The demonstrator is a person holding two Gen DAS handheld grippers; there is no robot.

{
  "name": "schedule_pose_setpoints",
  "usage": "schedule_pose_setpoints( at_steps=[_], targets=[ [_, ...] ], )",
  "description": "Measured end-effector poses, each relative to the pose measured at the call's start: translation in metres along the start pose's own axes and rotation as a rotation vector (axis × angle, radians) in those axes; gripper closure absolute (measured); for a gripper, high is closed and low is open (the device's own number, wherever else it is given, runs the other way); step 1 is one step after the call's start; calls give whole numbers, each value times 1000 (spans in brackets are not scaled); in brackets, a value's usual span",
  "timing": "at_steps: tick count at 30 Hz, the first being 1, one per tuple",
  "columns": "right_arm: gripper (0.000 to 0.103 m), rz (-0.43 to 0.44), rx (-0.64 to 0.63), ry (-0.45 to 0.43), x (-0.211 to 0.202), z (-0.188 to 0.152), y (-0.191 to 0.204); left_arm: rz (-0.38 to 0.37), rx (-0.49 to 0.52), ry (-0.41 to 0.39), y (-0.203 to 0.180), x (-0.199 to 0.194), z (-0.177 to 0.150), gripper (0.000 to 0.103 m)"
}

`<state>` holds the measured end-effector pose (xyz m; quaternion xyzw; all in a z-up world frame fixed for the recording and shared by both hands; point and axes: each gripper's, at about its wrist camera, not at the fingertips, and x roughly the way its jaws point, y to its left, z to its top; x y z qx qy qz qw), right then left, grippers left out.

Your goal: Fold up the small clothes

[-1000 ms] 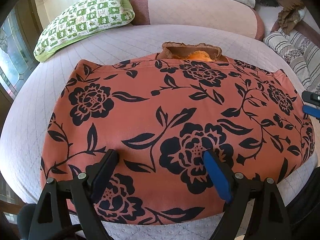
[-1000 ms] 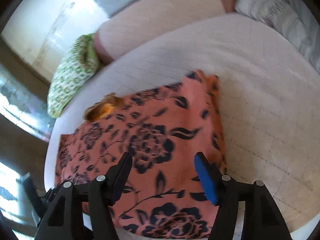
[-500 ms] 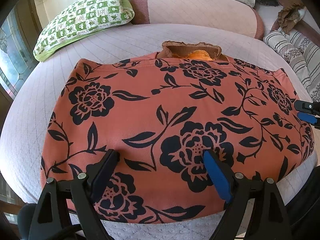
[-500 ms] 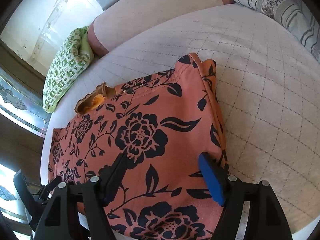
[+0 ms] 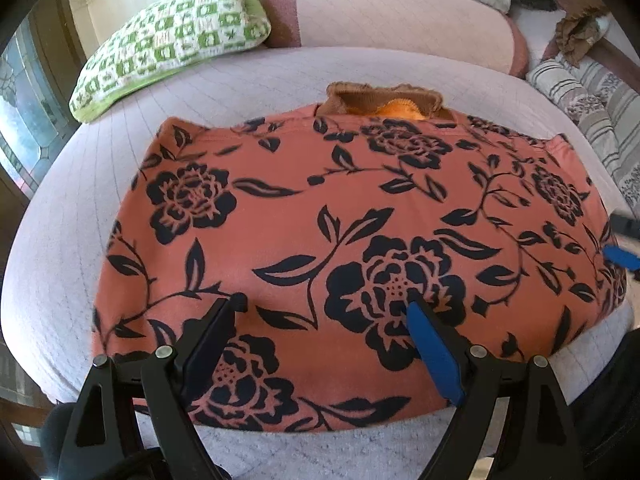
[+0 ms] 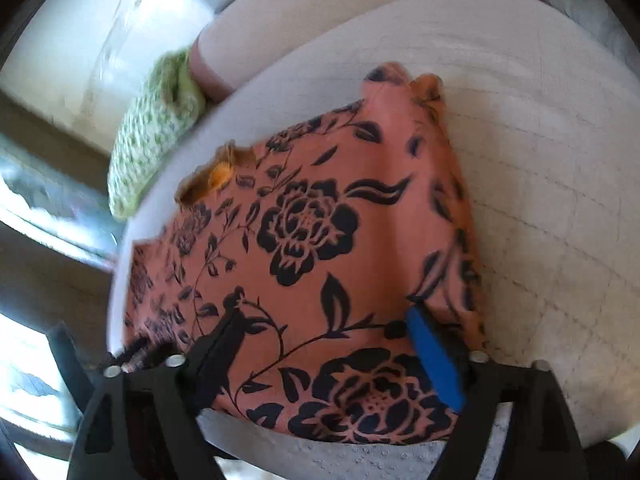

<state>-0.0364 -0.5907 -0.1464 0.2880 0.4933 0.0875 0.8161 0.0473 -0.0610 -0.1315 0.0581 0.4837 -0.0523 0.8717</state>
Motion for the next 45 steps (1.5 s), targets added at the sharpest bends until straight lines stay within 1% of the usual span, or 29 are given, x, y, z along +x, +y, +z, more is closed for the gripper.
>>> schedule_pose_setpoints(
  at_steps=[2, 3, 5, 6, 8, 10, 12, 14, 17, 20, 24, 30, 31, 32, 34, 35, 37, 38, 40, 41, 42, 43, 44, 45],
  targets=[
    [20, 1, 4, -51, -24, 1, 12, 14, -5, -30, 0, -9, 3, 15],
    [19, 22, -6, -82, -37, -1, 17, 8, -15, -48, 0, -14, 6, 15],
    [17, 67, 26, -103, -51, -7, 17, -6, -21, -73, -3, -21, 10, 15],
    [15, 95, 73, -98, -55, -14, 12, -12, -11, -80, -7, -23, 12, 15],
    [15, 133, 172, -54, -49, -37, 0, -12, 13, -85, -15, -24, 14, 15],
    [15, 127, 241, 7, -33, -58, -13, -11, 36, -80, -22, -22, 15, 15],
    [15, 125, 312, 17, -25, -70, -24, -11, 53, -78, -29, -22, 16, 15],
    [15, 148, 379, 0, -22, -73, -33, -7, 65, -86, -34, -26, 16, 15],
    [15, 138, 382, -38, -24, -65, -35, 2, 74, -105, -37, -35, 16, 15],
    [15, 126, 392, -51, -26, -55, -39, 5, 71, -117, -37, -41, 16, 15],
    [15, 114, 413, -63, -24, -51, -40, 14, 67, -110, -36, -40, 18, 15],
    [15, 133, 432, -105, -25, -45, -40, 21, 58, -102, -34, -33, 16, 15],
    [15, 132, 433, -114, -25, -44, -40, 22, 62, -94, -35, -28, 15, 15],
    [15, 129, 441, -118, -24, -44, -41, 29, 76, -69, -38, -17, 14, 15],
    [15, 130, 470, -114, -19, -44, -44, 61, 119, 15, -44, 8, 9, 15],
    [15, 127, 469, -118, -19, -44, -43, 60, 120, 19, -44, 10, 8, 15],
    [15, 122, 469, -123, -20, -44, -42, 54, 103, -16, -43, 1, 10, 15],
    [15, 121, 472, -123, -21, -43, -42, 39, 96, -51, -43, -8, 13, 15],
    [15, 102, 465, -118, -21, -42, -43, 34, 98, -104, -44, -17, 16, 15],
    [15, 82, 462, -114, -18, -40, -43, 39, 98, -107, -44, -15, 16, 15],
    [15, 77, 465, -114, -16, -39, -44, 47, 98, -85, -44, -6, 13, 15],
    [14, 67, 468, -116, -15, -38, -43, 52, 115, -15, -46, 11, 9, 14],
    [14, 55, 461, -116, -13, -36, -40, 47, 131, 26, -47, 26, 4, 12],
    [15, 37, 447, -111, -10, -34, -37, 48, 126, -20, -46, 24, 4, 9]
  ],
)
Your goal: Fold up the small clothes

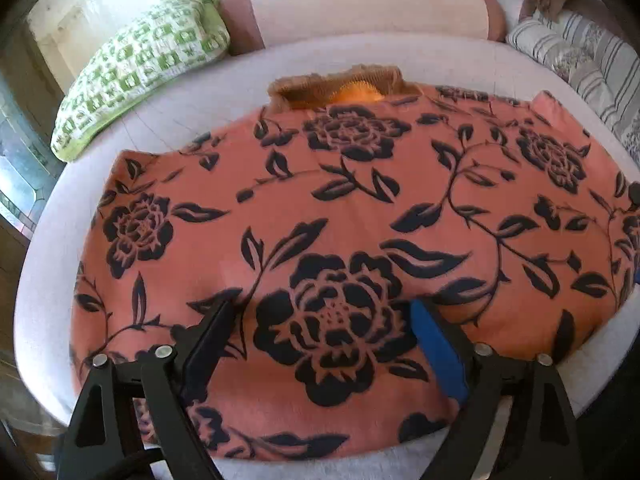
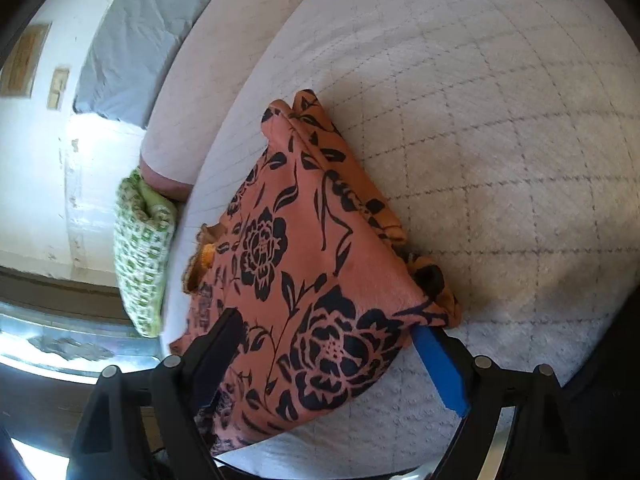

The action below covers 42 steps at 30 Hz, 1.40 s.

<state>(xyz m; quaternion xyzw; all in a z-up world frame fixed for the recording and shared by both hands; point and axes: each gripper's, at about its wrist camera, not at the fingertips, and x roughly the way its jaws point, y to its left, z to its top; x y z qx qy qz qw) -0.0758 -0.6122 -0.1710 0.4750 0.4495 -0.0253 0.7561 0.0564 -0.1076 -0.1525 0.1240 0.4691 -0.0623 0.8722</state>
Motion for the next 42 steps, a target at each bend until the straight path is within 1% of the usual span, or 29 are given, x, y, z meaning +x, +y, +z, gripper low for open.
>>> schedule_pose_setpoints(
  at_steps=[2, 3, 5, 6, 7, 10, 12, 13, 15, 16, 17, 19, 20, 22, 23, 24, 25, 27, 30, 31, 32, 33, 34, 36, 38, 39, 40, 41, 42],
  targets=[
    [37, -38, -32, 3, 7, 1, 4, -13, -5, 6, 3, 0, 2, 9],
    [77, -54, -41, 8, 9, 2, 4, -27, -17, 11, 5, 0, 3, 9],
    [82, -48, -37, 39, 13, 6, 3, -58, -24, 5, 12, -1, 4, 10],
    [84, -57, -69, 30, 10, 6, 11, -75, -37, -4, 17, -4, 4, 11],
    [85, -63, -145, 5, 3, 3, 32, -87, -70, -21, 26, -11, 2, 12],
    [86, -43, -363, -66, -13, -12, 106, -119, -243, -127, 76, -42, -1, 12],
    [88, 7, -501, -87, -17, -32, 162, -84, -379, -223, 126, -72, -10, 12],
    [100, 48, -590, -90, -17, -50, 197, -64, -421, -247, 143, -80, -16, 12],
    [99, 114, -773, -84, -10, -97, 259, -5, -540, -276, 189, -95, -33, 12],
    [100, 136, -824, -74, -3, -115, 275, 10, -594, -278, 209, -98, -43, 12],
    [100, 169, -870, -36, 9, -135, 291, 26, -643, -264, 228, -97, -53, 12],
    [98, 193, -944, 113, 57, -178, 309, 38, -694, -221, 251, -90, -70, 12],
    [98, 187, -989, 180, 89, -198, 305, 36, -707, -201, 257, -85, -76, 13],
    [97, 92, -1011, 255, 134, -214, 283, -3, -710, -185, 257, -83, -80, 14],
    [95, 25, -980, 289, 145, -214, 268, -22, -699, -194, 254, -84, -79, 14],
    [95, 35, -911, 313, 145, -209, 247, -45, -681, -203, 248, -85, -75, 14],
    [95, 67, -890, 301, 135, -205, 236, -77, -658, -210, 241, -83, -69, 13],
    [95, 62, -879, 234, 105, -192, 217, -187, -604, -204, 222, -75, -52, 13],
    [81, 44, -851, 124, 58, -167, 189, -371, -503, -151, 181, -46, -5, 13],
    [77, 23, -836, 98, 48, -160, 179, -396, -498, -120, 173, -40, 3, 13],
    [75, 16, -805, 72, 38, -151, 167, -415, -512, -75, 165, -26, 18, 13],
    [68, 17, -783, 63, 35, -145, 164, -453, -529, -50, 160, -16, 29, 13],
    [59, 18, -755, 57, 30, -138, 155, -488, -554, -18, 157, -4, 40, 13],
    [40, 31, -718, 37, 21, -131, 147, -514, -615, 82, 151, 24, 59, 13],
    [40, 55, -705, 9, 11, -127, 142, -542, -711, 172, 151, 45, 64, 15],
    [40, 62, -707, 7, 8, -127, 142, -563, -756, 172, 152, 45, 63, 38],
    [40, 76, -709, 4, 7, -125, 141, -614, -757, 154, 153, 48, 68, 95],
    [40, 87, -711, 2, 6, -123, 142, -619, -739, 149, 155, 45, 76, 93],
    [40, 95, -712, 6, 6, -122, 140, -599, -740, 91, 159, 30, 78, 94]
  ],
)
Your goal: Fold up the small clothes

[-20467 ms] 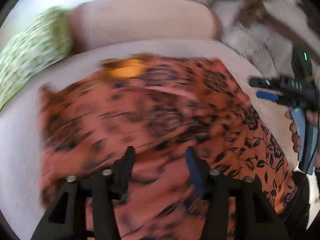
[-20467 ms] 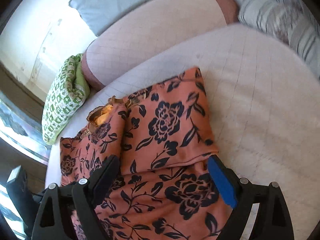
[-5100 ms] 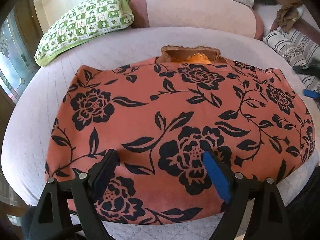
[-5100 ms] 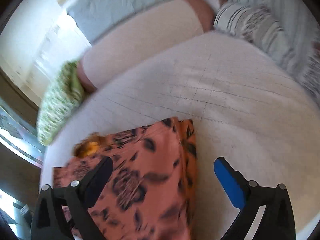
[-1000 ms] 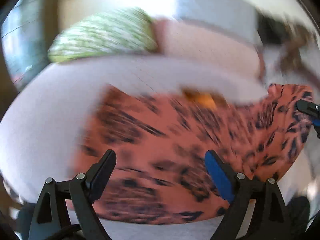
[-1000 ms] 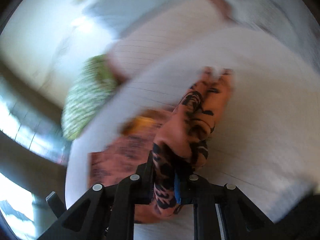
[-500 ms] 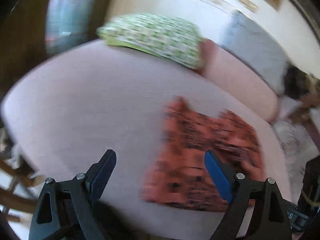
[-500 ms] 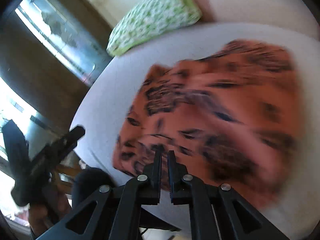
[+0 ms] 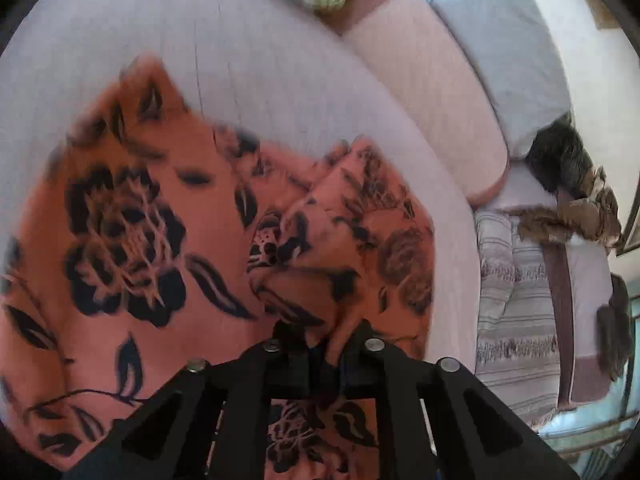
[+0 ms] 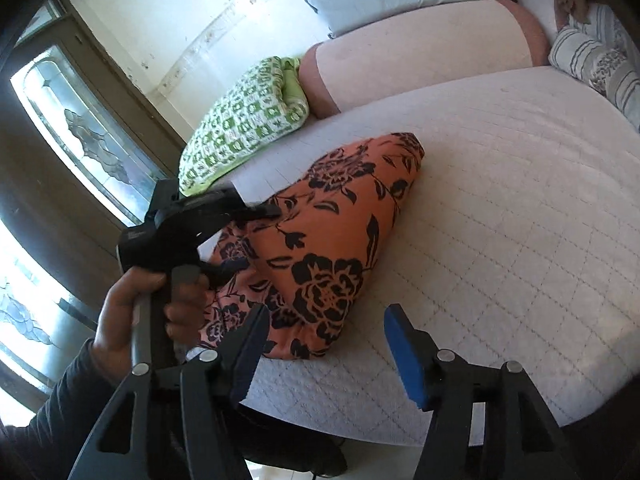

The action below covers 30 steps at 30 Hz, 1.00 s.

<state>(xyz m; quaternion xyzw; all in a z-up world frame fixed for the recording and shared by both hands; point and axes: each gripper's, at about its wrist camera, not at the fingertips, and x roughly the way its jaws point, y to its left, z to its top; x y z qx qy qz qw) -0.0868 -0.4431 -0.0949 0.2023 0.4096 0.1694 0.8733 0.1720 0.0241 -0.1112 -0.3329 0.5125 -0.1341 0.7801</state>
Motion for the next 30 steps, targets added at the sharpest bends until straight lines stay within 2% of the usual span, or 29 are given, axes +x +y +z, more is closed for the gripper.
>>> schedule_pose_setpoints(
  at_steps=[1, 2, 3, 5, 6, 7, 8, 9, 10, 11, 12, 13, 15, 17, 18, 20, 21, 22, 24, 25, 26, 27, 28, 29, 30],
  targets=[
    [40, 12, 2, 1, 2, 1, 1, 6, 59, -71, -12, -18, -3, 94],
    [40, 20, 10, -1, 4, 3, 0, 43, 140, -185, -27, -44, -11, 94],
    [40, 20, 12, -2, 4, 7, 0, 107, 246, -337, -43, -77, -31, 94],
    [40, 27, 18, -7, 3, 11, -3, 205, 379, -496, -51, -109, -71, 94],
    [40, 32, 18, -11, 2, 13, -3, 253, 418, -525, -46, -113, -87, 93],
    [40, 40, 15, -14, 5, 17, -2, 295, 414, -523, -31, -109, -99, 92],
    [40, 44, 8, -1, 11, 21, 0, 331, 345, -453, -5, -95, -101, 92],
    [40, 45, 5, 18, 17, 23, 2, 334, 254, -334, 23, -74, -95, 91],
    [40, 41, 0, 43, 27, 25, 5, 317, 143, -216, 52, -54, -89, 87],
    [40, 44, -11, 63, 36, 27, 8, 241, 58, -189, 74, -48, -86, 86],
    [40, 48, -17, 80, 42, 28, 11, 204, 40, -196, 77, -53, -82, 85],
    [40, 45, -21, 111, 51, 29, 16, 198, 38, -200, 72, -59, -79, 86],
    [37, 57, -40, 136, 61, 30, 26, 191, 94, -247, 58, -69, -74, 85],
    [36, 65, -60, 140, 70, 30, 37, 191, 87, -222, 58, -63, -72, 85],
    [36, 64, -57, 143, 71, 29, 38, 192, 58, -189, 68, -54, -70, 80],
    [35, 78, -56, 141, 76, 28, 44, 158, 25, -177, 74, -51, -67, 79],
    [35, 82, -60, 141, 77, 28, 46, 161, 28, -180, 73, -53, -68, 73],
    [33, 102, -70, 145, 81, 27, 49, 176, 24, -185, 69, -58, -66, 61],
    [28, 133, -73, 173, 93, 25, 51, 169, 10, -211, 68, -75, -72, 47],
    [28, 139, -68, 215, 104, 22, 48, 164, 3, -247, 70, -81, -71, 47],
    [28, 126, -59, 258, 117, 16, 43, 174, 0, -293, 71, -87, -73, 47],
    [28, 122, -52, 273, 122, 13, 40, 177, -2, -296, 76, -87, -70, 59],
    [28, 127, -42, 276, 126, 10, 36, 171, -18, -253, 84, -82, -68, 88],
    [28, 143, -30, 264, 125, 8, 33, 151, -73, -191, 97, -74, -68, 87],
    [28, 153, -21, 259, 122, 7, 30, 125, -117, -177, 106, -73, -70, 88]
  ],
)
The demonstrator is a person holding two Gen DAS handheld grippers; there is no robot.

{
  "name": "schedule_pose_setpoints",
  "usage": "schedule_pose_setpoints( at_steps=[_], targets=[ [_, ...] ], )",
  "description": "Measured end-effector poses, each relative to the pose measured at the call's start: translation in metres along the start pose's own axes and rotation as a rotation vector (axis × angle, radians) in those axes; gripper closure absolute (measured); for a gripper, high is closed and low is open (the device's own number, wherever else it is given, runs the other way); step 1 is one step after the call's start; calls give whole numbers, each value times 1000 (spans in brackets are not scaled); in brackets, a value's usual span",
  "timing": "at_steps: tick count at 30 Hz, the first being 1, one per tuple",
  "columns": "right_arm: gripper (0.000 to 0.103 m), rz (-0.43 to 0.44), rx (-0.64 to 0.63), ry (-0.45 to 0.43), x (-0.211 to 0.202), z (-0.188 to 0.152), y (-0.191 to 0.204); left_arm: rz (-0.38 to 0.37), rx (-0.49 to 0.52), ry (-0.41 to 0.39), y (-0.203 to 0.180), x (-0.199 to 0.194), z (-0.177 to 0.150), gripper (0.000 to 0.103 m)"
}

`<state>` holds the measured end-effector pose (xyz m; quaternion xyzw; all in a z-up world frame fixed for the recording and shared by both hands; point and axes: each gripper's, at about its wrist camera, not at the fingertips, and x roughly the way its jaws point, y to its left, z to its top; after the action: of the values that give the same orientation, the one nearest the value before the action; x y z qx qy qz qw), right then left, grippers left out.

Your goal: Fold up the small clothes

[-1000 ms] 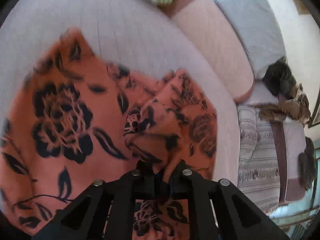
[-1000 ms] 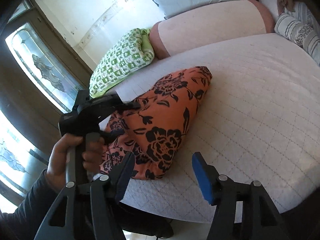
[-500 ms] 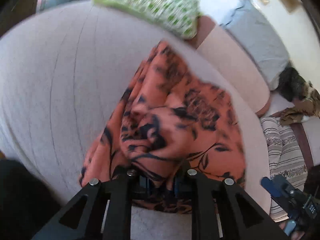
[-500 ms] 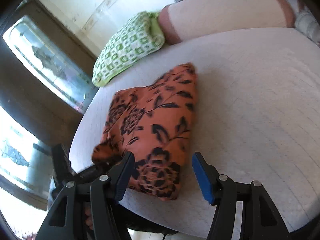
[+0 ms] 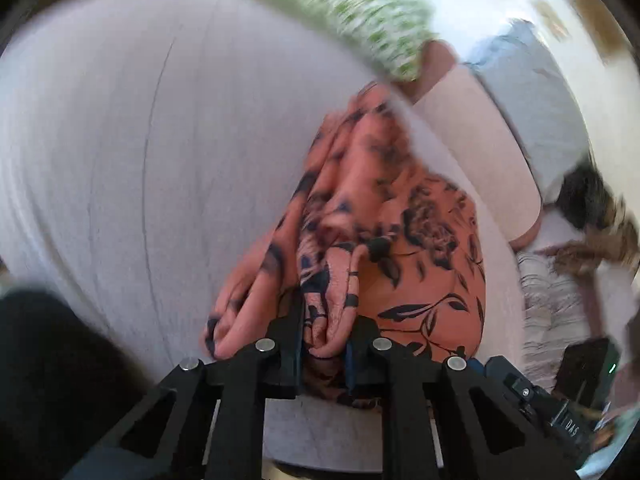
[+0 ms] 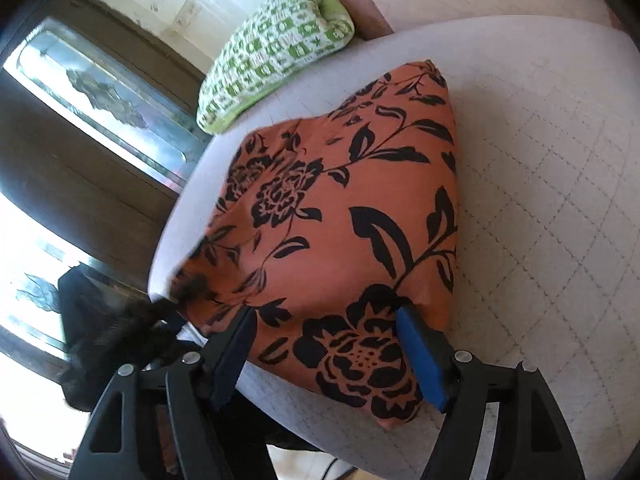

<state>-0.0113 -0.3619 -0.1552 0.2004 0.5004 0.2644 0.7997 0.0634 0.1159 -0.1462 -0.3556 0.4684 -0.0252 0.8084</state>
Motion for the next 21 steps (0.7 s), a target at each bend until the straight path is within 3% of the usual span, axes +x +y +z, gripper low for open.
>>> schedule_pose_setpoints(
  at_steps=[3, 5, 7, 9, 13, 15, 19, 21],
  targets=[
    [28, 7, 0, 12, 0, 1, -1, 21, 38, -35, -3, -14, -4, 88],
    [28, 9, -5, 14, -2, 2, -1, 36, 40, -36, -1, -3, -5, 87],
    [27, 18, -8, 14, 0, 2, -4, 6, -16, -15, 15, -4, -8, 83],
    [27, 26, -6, 16, 1, 5, -5, 19, 32, -32, 3, -18, -8, 79],
    [27, 60, 20, 6, -17, 11, -15, 110, 163, -187, -25, -60, -6, 72],
    [25, 79, 65, -32, -28, 18, -29, 116, 227, -237, -40, -71, 1, 72],
    [24, 97, 180, -45, -27, 34, -60, 87, 445, -222, -90, -40, 17, 69],
    [24, 144, 252, -21, -16, 39, -74, 150, 516, -182, -94, -17, 20, 69]
  ],
)
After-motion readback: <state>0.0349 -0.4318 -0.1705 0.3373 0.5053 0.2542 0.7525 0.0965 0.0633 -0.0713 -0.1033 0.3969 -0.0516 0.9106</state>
